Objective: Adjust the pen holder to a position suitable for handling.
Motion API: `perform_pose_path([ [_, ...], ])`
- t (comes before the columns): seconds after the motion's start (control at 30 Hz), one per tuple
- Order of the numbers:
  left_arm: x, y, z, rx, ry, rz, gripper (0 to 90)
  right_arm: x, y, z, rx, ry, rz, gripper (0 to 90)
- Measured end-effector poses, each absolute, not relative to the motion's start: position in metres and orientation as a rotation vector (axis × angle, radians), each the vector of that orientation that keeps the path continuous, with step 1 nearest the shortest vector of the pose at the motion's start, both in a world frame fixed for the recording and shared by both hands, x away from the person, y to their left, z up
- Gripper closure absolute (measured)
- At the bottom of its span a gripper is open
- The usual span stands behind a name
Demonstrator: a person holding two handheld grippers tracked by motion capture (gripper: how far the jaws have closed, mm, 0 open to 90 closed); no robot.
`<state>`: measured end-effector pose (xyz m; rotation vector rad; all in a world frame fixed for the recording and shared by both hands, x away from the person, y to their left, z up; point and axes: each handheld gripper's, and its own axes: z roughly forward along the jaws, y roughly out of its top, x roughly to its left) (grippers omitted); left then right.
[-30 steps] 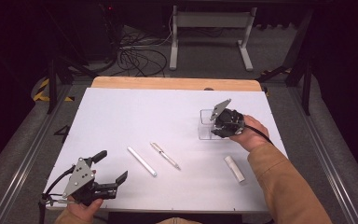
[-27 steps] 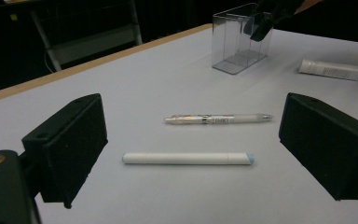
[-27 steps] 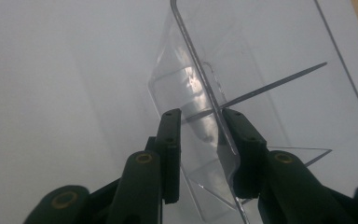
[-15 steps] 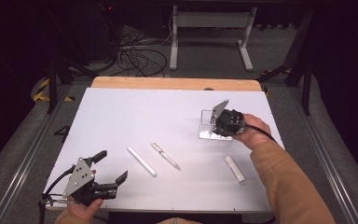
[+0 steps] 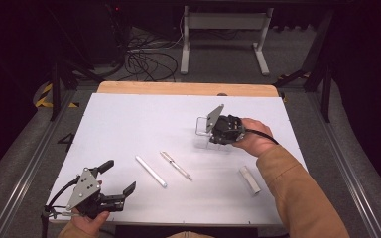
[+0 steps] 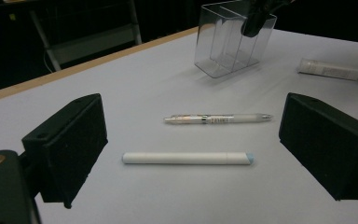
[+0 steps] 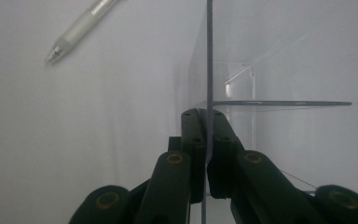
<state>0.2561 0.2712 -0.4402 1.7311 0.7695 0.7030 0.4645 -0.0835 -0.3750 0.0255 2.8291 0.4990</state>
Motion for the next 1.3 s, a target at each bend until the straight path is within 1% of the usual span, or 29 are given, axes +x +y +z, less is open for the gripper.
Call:
perform_pose_path([
  [0.37, 0.256, 0.271, -0.441, 1.734, 0.771, 0.698, 8.2, 0.464, -0.053, -0.382, -0.050, 2.859, 0.495, 86.6],
  [0.53, 0.257, 0.271, -0.441, 1.735, 0.771, 0.700, 8.2, 0.465, -0.050, -0.387, -0.044, 2.851, 0.496, 83.0],
  [0.77, 0.256, 0.271, -0.441, 1.737, 0.770, 0.701, 8.2, 0.467, -0.049, -0.388, 0.017, 2.848, 0.512, 81.8],
  [0.87, 0.257, 0.271, -0.441, 1.737, 0.769, 0.696, 8.2, 0.466, -0.050, -0.389, 0.057, 2.846, 0.527, 80.0],
  [1.0, 0.257, 0.271, -0.441, 1.737, 0.771, 0.698, 8.2, 0.464, -0.053, -0.389, 0.120, 2.842, 0.579, 63.9],
  [1.07, 0.257, 0.271, -0.441, 1.734, 0.775, 0.695, 8.2, 0.460, -0.055, -0.386, 0.129, 2.794, 0.628, 58.1],
  [1.1, 0.257, 0.271, -0.441, 1.734, 0.775, 0.695, 8.2, 0.460, -0.055, -0.386, 0.129, 2.794, 0.628, 58.1],
  [1.13, 0.257, 0.271, -0.441, 1.737, 0.775, 0.695, 8.2, 0.454, -0.058, -0.381, 0.167, 2.742, 0.707, 51.0],
  [1.23, 0.258, 0.271, -0.440, 1.733, 0.771, 0.698, 8.2, 0.441, -0.063, -0.373, 0.210, 2.668, 0.828, 38.8],
  [1.27, 0.258, 0.271, -0.440, 1.733, 0.771, 0.698, 8.2, 0.437, -0.065, -0.370, 0.220, 2.642, 0.859, 38.8],
  [1.3, 0.259, 0.271, -0.440, 1.734, 0.769, 0.695, 8.2, 0.433, -0.066, -0.368, 0.224, 2.621, 0.890, 29.3],
])
